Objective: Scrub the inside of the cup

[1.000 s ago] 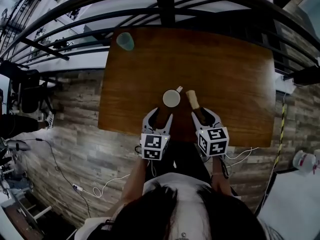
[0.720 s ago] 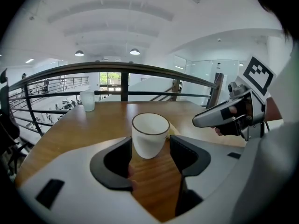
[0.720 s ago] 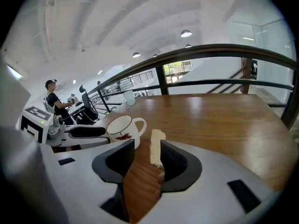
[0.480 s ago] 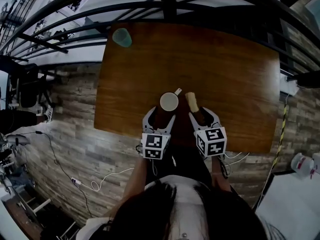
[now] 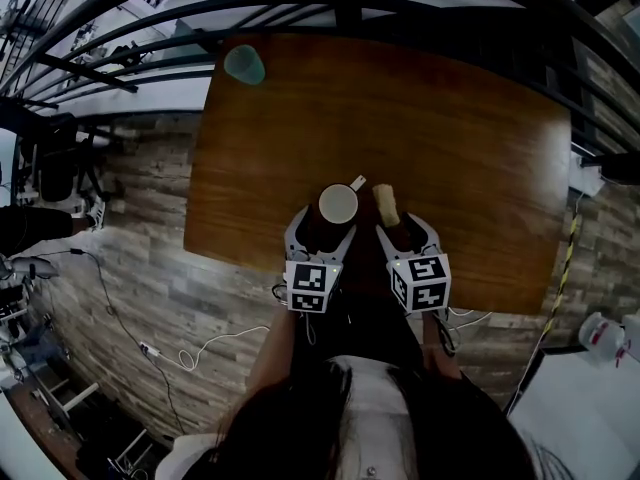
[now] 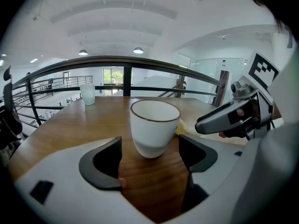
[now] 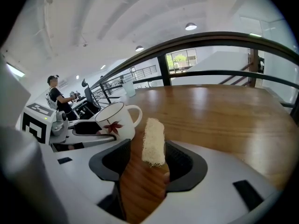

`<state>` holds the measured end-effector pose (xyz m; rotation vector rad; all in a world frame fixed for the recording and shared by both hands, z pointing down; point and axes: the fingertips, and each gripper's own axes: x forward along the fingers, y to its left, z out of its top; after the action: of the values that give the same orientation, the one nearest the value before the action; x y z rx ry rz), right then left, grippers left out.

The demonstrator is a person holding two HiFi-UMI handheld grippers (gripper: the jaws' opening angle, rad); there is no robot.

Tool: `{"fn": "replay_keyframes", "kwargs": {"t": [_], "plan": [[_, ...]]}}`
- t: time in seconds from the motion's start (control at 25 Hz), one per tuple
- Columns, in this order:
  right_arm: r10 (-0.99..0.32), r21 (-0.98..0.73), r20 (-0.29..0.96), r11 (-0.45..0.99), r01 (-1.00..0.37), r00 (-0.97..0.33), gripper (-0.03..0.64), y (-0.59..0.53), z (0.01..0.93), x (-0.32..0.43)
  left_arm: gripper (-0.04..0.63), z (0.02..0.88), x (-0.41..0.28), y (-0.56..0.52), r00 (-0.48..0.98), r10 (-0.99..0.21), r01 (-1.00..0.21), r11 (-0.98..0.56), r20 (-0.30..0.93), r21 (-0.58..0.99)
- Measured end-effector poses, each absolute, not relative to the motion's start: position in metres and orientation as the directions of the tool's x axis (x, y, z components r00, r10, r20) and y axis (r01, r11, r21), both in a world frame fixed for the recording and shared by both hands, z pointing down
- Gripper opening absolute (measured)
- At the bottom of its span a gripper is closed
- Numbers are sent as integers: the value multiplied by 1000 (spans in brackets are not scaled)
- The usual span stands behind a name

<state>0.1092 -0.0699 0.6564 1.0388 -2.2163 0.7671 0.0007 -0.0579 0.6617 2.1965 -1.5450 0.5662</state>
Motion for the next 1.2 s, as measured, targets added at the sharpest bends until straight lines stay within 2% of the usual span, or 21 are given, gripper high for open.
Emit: {"fn": "replay_keyframes", "kwargs": {"t": [0.72,1.2], "plan": [[-495,-205,709,538,-818,-503,245,-75,682,105,422,672,8,-80,310,-806,-936,-351,503,16],[-500,-162,725,545,-822,-474,247,-82,692,105,422,675,17,-95,334,-806,-921,-390,489,-14]]}}
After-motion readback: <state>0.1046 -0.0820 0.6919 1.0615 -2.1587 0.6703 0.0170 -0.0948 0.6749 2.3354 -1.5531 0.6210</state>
